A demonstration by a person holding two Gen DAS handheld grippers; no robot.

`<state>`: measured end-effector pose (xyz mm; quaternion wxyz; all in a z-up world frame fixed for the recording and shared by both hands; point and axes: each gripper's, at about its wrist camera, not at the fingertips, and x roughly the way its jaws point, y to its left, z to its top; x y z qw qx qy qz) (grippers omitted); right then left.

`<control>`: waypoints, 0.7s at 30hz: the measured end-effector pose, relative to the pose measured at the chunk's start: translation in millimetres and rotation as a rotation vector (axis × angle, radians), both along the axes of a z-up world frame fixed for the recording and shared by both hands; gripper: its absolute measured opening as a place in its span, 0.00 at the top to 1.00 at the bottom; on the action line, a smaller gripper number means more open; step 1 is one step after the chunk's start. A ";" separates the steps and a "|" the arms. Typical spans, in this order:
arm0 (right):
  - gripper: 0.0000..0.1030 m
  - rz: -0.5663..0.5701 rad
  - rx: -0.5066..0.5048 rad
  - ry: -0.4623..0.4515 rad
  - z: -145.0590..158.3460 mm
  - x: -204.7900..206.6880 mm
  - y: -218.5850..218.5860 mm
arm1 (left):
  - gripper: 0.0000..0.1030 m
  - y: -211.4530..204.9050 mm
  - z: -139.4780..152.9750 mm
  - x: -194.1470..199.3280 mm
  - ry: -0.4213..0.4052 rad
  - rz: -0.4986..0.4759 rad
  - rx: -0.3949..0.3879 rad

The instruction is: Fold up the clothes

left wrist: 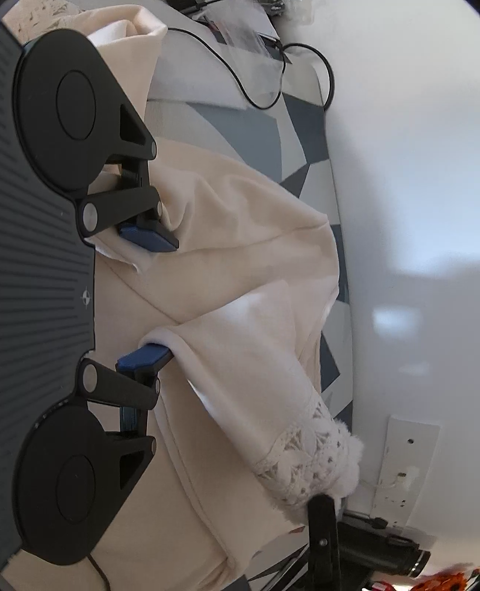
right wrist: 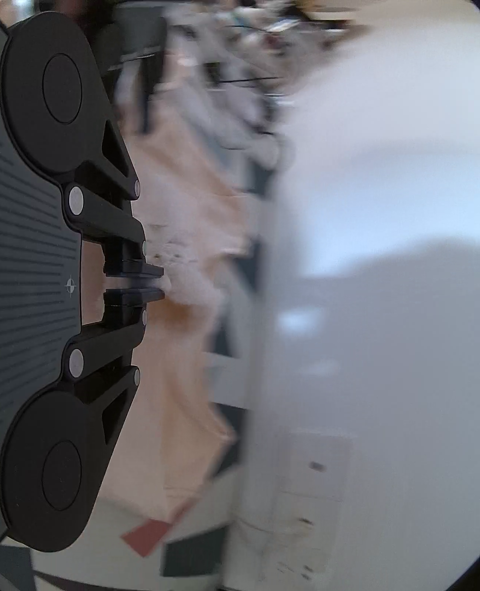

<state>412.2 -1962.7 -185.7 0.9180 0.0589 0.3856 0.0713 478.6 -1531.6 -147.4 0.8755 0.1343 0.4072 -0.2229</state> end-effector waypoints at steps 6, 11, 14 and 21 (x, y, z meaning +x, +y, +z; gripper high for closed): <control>0.58 -0.072 -0.020 0.094 -16.5 -8.9 -5.5 | 0.40 2.3 6.2 3.4 0.034 -0.012 -0.040; 0.54 -0.117 0.037 0.029 -4.5 -6.1 -15.4 | 0.34 8.7 16.9 8.1 0.076 0.003 -0.129; 0.54 -0.152 0.027 0.037 -10.8 6.4 -16.1 | 0.34 10.1 20.9 12.5 0.097 0.025 -0.164; 0.37 -0.214 -0.079 0.101 -41.1 28.8 -4.3 | 0.31 -10.0 0.0 25.3 0.077 0.070 -0.047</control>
